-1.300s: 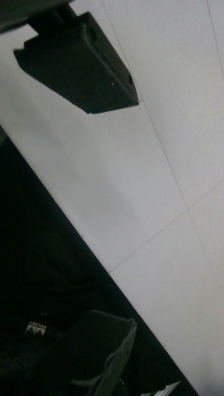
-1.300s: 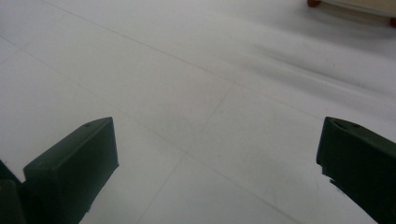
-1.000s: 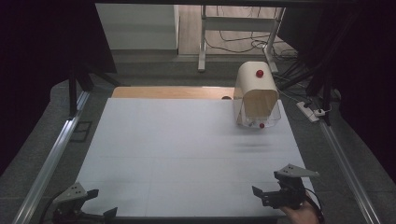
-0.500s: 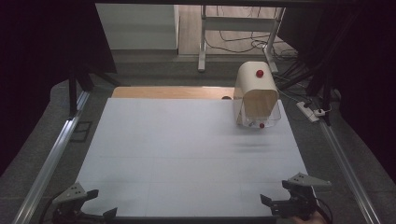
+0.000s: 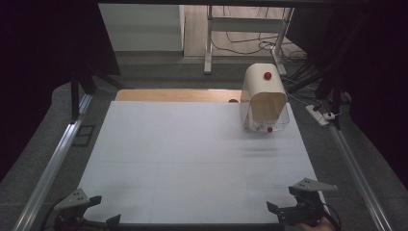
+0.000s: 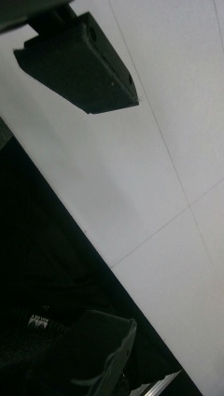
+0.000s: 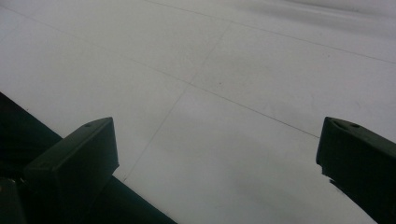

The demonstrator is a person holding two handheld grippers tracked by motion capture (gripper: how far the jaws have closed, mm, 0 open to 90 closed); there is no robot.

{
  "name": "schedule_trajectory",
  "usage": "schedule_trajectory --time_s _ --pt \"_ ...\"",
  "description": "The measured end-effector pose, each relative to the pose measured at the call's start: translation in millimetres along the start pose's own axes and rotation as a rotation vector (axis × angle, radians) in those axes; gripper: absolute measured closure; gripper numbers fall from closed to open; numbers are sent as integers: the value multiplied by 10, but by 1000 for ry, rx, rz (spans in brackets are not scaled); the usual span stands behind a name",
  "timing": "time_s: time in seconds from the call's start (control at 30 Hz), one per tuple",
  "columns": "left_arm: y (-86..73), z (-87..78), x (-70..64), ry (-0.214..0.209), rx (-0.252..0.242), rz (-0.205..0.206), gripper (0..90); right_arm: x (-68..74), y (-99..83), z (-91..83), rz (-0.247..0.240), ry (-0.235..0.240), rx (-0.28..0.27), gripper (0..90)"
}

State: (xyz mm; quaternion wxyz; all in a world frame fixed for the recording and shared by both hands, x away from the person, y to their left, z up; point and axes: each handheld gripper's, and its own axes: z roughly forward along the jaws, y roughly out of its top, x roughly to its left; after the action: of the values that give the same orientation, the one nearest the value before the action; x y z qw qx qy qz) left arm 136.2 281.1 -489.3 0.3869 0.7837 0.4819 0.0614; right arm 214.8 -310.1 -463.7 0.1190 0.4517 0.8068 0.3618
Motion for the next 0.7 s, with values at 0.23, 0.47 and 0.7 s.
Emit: schedule_trajectory --time_s 0.23,0.47,0.7 --pt "1 3 2 -2 2 0 0 15 8 6 -27 4 8 0" --pt "2 5 -1 0 6 2 0 -9 43 -28 -28 -2 -13 0" --pt "6 10 -2 0 10 3 0 -4 98 -26 -40 18 -34 0"
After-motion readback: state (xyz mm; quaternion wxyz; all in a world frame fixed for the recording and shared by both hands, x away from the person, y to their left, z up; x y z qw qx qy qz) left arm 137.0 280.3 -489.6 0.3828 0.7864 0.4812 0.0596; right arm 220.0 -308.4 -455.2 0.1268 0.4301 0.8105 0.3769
